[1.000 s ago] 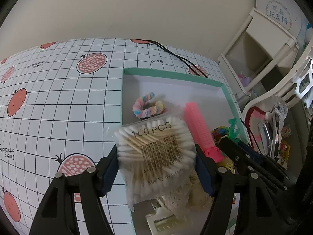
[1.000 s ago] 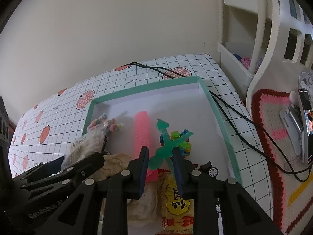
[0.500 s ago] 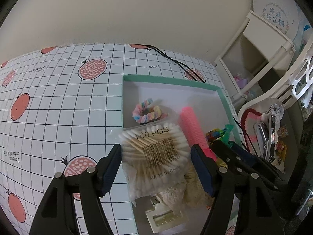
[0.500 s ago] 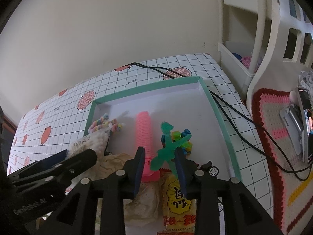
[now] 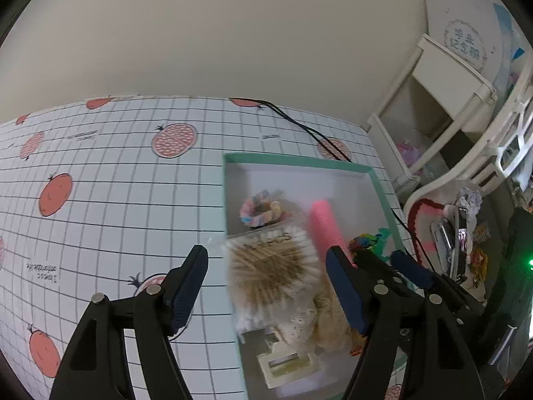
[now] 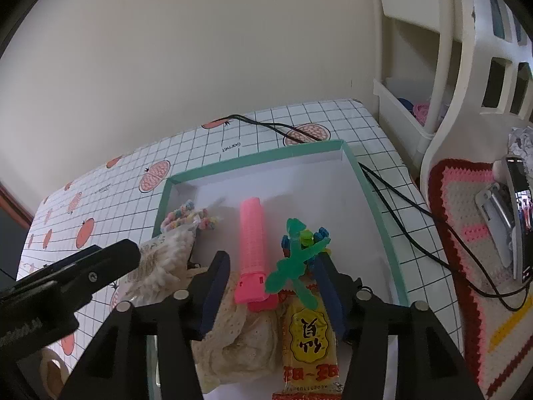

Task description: Organize objects

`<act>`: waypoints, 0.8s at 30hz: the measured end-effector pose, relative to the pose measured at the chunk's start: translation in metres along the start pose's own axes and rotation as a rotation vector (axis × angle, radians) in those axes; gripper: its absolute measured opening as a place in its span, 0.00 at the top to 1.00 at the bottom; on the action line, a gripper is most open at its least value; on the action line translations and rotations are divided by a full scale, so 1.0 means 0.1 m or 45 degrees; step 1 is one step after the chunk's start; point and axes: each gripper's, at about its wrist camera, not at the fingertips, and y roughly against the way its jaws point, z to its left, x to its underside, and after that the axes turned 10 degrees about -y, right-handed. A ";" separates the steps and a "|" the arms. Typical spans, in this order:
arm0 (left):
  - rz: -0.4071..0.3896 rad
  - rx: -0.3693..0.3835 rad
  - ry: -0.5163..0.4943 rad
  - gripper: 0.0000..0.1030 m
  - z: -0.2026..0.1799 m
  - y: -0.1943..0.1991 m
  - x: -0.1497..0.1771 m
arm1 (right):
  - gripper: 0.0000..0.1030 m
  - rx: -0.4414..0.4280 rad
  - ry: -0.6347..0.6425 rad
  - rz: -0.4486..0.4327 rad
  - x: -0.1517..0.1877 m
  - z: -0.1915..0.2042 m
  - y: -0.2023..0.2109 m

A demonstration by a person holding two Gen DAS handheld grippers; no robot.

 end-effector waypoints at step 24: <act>-0.019 -0.278 0.082 0.00 0.48 0.25 0.35 | 0.00 -0.005 0.030 -0.063 0.11 0.07 0.23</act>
